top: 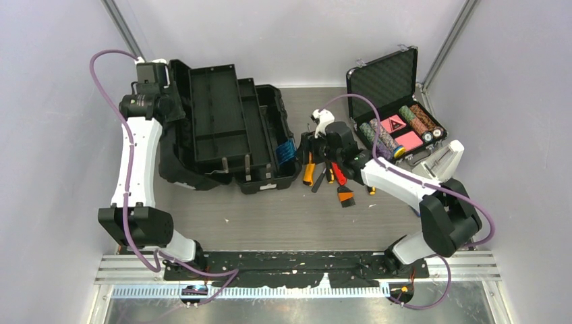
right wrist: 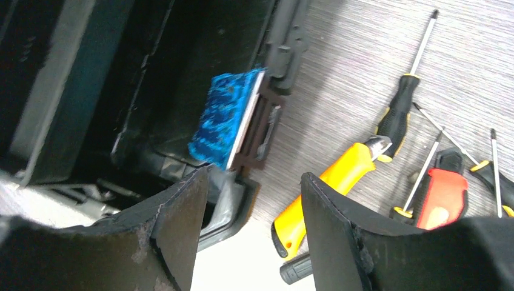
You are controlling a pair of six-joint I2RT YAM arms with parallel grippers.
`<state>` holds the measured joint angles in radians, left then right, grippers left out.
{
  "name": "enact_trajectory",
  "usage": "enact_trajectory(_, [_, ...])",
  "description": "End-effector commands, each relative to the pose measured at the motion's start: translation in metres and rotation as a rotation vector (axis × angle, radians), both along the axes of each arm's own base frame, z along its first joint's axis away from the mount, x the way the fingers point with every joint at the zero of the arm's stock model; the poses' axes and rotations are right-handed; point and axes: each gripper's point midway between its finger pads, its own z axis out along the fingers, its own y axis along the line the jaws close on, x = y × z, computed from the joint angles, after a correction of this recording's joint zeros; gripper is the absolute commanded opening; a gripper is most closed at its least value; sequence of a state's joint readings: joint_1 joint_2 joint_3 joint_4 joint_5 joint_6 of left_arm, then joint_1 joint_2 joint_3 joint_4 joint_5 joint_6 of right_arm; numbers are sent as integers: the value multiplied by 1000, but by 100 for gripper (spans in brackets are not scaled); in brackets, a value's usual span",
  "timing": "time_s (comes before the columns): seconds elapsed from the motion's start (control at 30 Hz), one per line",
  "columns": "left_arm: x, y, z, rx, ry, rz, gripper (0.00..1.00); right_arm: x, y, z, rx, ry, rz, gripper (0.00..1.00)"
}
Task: Pack the tool kit
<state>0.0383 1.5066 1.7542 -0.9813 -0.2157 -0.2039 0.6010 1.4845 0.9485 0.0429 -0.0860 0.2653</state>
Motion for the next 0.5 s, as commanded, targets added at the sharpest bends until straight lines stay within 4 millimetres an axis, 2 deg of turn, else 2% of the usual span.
enact_trajectory(0.0, [54,-20,99,-189,-458,7,0,-14,22,44,65,-180,141,63])
enact_trajectory(0.1, [60,-26,81,-226,-444,1,0,-23,32,53,55,-244,200,65])
enact_trajectory(0.23, [71,-28,61,-240,-424,-3,0,-33,42,51,39,-264,244,66])
enact_trajectory(0.33, [87,-25,58,-226,-434,-5,0,-48,52,54,14,-315,295,67])
enact_trajectory(0.47, [112,-23,65,-208,-458,-22,0,-61,57,58,7,-360,325,68])
